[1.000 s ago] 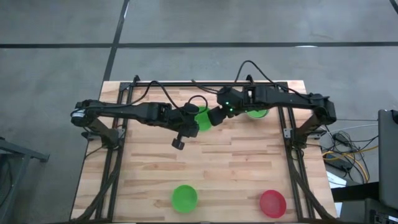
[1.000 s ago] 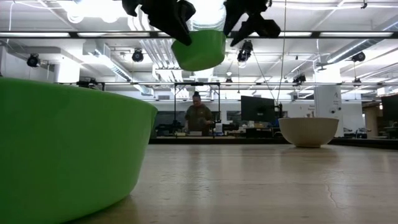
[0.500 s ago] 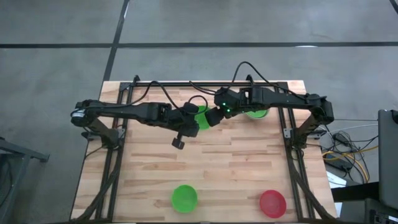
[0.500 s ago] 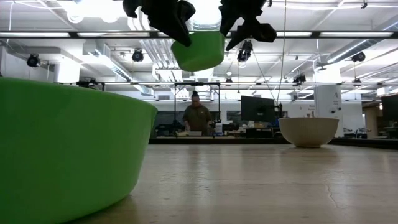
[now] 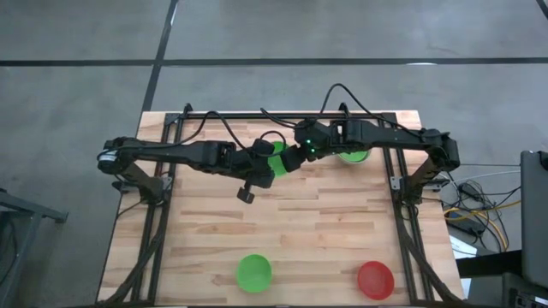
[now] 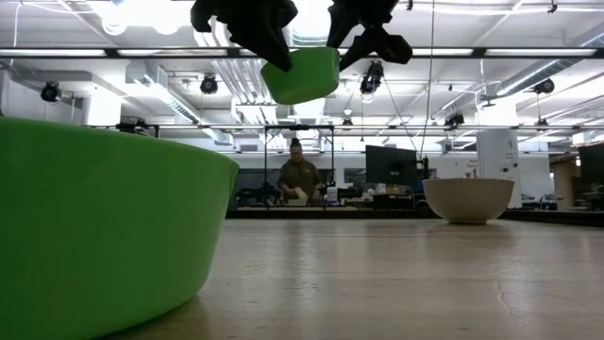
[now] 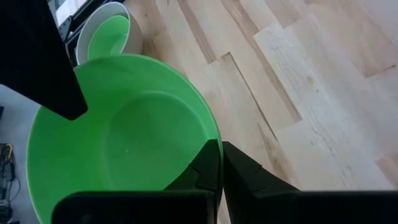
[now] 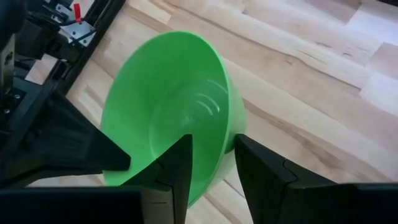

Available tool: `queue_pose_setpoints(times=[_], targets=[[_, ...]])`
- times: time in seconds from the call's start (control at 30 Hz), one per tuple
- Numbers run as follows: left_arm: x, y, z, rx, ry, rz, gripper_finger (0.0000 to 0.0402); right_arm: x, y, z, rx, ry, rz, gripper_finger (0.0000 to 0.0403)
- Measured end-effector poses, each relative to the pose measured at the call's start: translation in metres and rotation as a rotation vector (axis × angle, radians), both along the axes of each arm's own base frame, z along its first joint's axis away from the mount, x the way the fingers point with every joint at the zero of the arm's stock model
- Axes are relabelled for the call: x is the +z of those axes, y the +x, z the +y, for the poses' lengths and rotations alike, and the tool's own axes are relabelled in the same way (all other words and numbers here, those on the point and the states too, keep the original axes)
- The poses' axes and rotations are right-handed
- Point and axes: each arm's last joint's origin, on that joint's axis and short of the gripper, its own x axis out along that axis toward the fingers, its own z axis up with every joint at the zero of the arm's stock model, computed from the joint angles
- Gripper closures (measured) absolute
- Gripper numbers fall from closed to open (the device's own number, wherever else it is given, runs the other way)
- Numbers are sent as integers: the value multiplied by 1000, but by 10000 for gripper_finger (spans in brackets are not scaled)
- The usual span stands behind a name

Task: Nest bowls inside each other
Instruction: Stack the top green bowl on top of the green bowl

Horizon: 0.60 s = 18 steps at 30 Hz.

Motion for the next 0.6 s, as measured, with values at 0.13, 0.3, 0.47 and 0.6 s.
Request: queue_pose_setpoints(times=[0.13,0.3,0.47,0.6], targets=[[0,0,0,1,2,0,390,-3,0,0,0,0,8,286],[0,0,0,6,8,-6,390,-5,0,0,1,-2,14,280],[1,1,1,-1,28,-6,390,-7,0,0,-13,-19,19,274],[1,0,1,16,61,-4,390,-8,0,0,-12,-21,21,273]])
